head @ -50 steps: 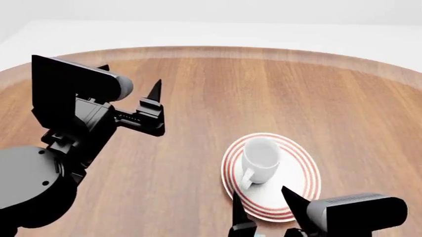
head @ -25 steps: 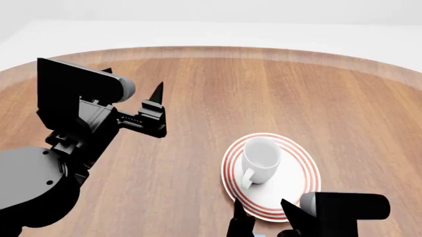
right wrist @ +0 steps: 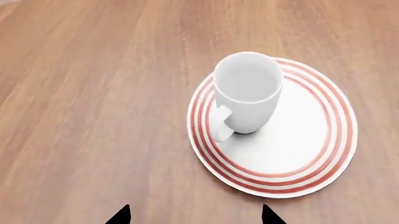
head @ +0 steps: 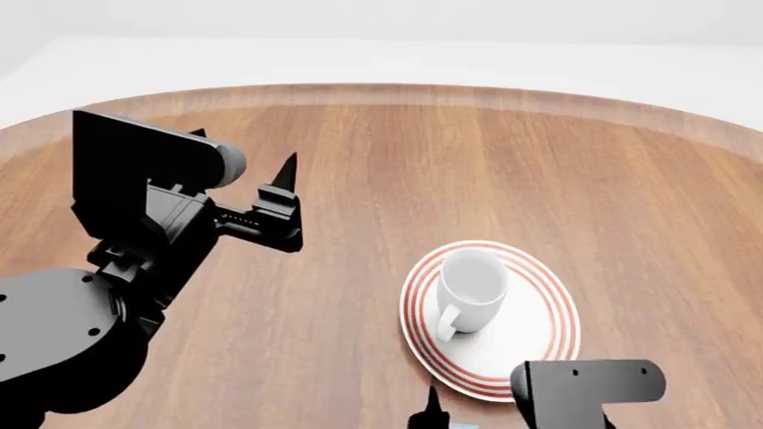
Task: Pick up the white mug and put it on the plate, and put the chocolate pudding to the right of the plate.
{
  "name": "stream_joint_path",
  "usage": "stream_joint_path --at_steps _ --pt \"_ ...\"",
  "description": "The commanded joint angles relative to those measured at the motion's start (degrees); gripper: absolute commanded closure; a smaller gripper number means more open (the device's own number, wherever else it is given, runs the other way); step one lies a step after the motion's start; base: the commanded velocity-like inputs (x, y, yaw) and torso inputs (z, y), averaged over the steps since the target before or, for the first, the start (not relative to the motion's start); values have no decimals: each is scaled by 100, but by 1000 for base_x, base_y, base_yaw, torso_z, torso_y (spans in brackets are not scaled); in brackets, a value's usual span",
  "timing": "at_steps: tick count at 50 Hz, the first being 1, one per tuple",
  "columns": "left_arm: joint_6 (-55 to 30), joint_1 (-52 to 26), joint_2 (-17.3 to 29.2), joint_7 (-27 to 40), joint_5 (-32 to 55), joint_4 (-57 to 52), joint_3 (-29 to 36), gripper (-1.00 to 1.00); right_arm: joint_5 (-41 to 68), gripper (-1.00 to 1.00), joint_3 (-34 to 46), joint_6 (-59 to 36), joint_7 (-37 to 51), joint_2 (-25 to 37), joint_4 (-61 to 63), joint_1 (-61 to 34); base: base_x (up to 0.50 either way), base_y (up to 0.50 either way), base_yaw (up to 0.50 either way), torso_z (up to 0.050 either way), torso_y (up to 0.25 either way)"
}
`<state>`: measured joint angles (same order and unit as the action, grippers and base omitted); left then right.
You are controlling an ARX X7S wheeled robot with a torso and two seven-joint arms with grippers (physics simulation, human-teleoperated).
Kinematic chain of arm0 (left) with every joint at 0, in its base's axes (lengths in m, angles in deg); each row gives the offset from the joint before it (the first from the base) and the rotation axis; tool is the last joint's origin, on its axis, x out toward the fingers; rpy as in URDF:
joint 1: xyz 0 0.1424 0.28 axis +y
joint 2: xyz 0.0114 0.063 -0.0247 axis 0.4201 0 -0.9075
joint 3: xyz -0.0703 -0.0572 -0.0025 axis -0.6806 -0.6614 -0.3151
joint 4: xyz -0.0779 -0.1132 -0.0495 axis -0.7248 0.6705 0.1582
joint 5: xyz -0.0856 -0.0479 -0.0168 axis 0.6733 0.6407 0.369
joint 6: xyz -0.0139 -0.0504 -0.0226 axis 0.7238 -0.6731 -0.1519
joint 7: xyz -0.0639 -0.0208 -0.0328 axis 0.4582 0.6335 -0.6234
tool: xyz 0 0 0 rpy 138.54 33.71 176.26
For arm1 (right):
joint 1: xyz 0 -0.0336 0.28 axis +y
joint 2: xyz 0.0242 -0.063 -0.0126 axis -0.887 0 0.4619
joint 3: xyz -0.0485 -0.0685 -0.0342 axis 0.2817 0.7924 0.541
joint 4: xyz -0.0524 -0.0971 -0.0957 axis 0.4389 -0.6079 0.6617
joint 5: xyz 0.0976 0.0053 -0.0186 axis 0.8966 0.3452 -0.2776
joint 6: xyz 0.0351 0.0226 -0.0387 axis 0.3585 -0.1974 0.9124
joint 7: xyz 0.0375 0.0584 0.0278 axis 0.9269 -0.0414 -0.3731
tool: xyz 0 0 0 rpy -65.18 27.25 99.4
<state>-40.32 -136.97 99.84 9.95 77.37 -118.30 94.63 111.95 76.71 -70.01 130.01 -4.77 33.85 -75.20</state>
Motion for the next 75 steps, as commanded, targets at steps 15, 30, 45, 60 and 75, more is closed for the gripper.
stream_joint_path --at_steps 15,30,45,60,75 --pt "135 134 -103 -163 -67 51 -140 -100 133 -100 -1681 -1387 -132 -524 -191 1559 0 0 0 0 0" --pt "136 171 -144 -179 -78 87 -139 -100 35 -100 -1652 -1199 -427 -483 -475 1940 0 0 0 0 0" --pt "91 163 -164 -155 -47 89 -148 -100 15 -100 -1656 -943 -790 -492 -713 2270 0 0 0 0 0" --pt "116 249 -218 -176 -102 150 -125 -100 64 -100 -1723 -721 -1082 -477 -959 2443 0 0 0 0 0" --pt "134 309 -245 -196 -125 190 -120 -100 6 -100 -1703 -666 -1271 -497 -1228 2560 0 0 0 0 0"
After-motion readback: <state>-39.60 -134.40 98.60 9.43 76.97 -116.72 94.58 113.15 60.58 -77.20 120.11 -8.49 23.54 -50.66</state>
